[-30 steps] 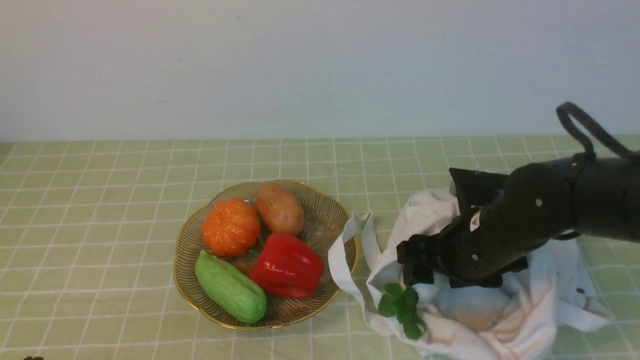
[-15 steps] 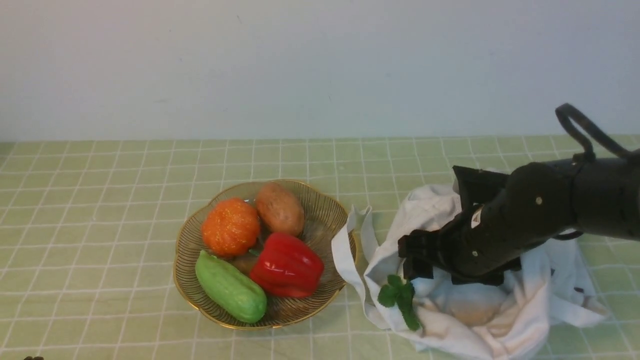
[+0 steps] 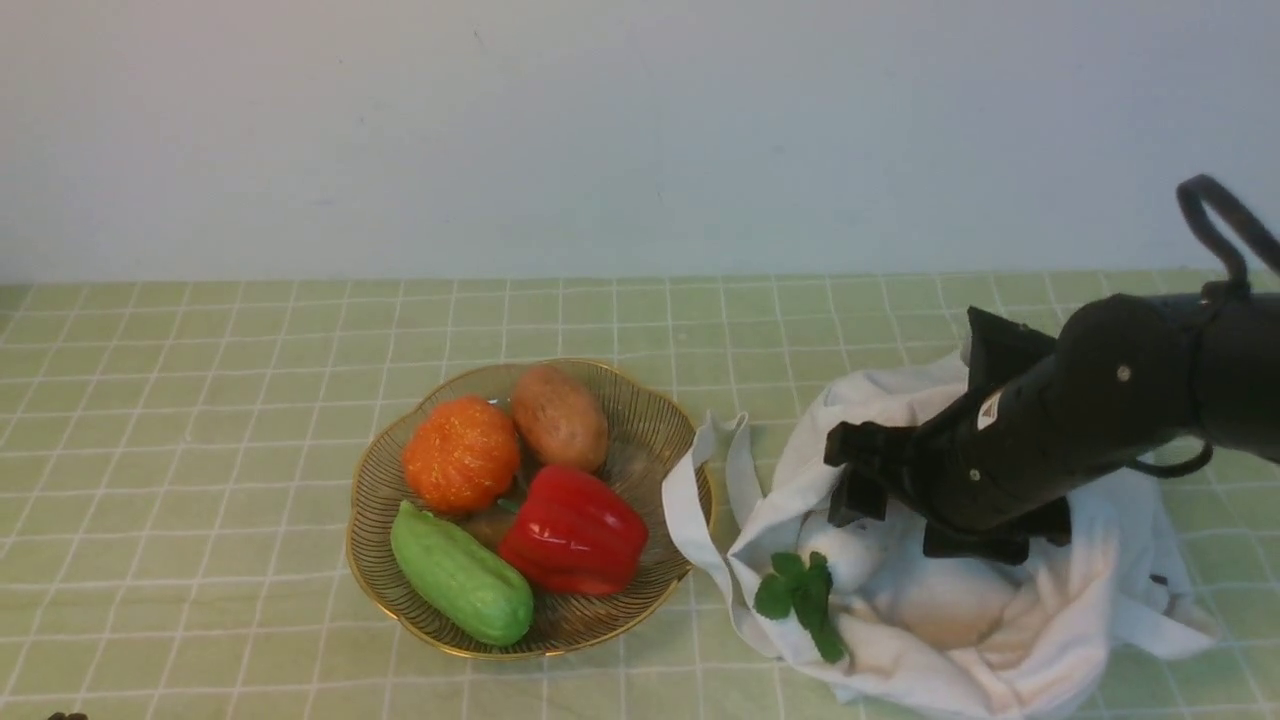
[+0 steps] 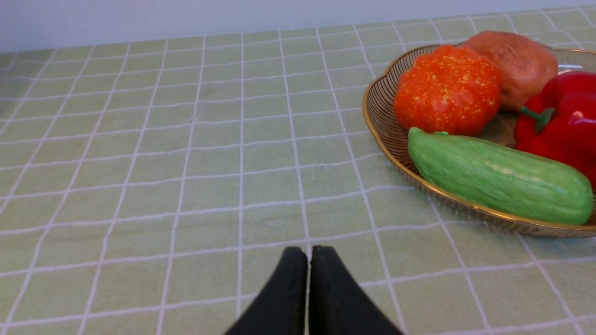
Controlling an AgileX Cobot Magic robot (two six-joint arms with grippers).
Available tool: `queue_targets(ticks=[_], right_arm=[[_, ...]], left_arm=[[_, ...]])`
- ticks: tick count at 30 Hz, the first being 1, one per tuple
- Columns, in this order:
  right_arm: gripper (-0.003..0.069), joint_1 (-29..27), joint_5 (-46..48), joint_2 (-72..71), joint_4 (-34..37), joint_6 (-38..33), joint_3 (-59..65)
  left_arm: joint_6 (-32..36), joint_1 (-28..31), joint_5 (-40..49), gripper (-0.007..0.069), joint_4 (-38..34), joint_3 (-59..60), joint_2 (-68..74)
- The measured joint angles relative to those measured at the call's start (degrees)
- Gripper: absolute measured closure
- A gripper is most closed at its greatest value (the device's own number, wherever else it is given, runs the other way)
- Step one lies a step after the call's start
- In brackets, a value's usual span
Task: Take vegetables from bag on green coffee tablecloth place on plate.
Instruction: 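Reach into the cloth bag and grasp a vegetable inside it with the right gripper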
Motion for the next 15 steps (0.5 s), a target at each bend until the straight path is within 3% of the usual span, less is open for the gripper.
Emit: queue_targets(ticks=[15], right_arm=[[0.0124,-0.20,-3.53,3.29,6.33,-1.19,-0.16]], left_arm=[[0.00,0.00,0.00,0.0629,0.00,0.00,0.00]])
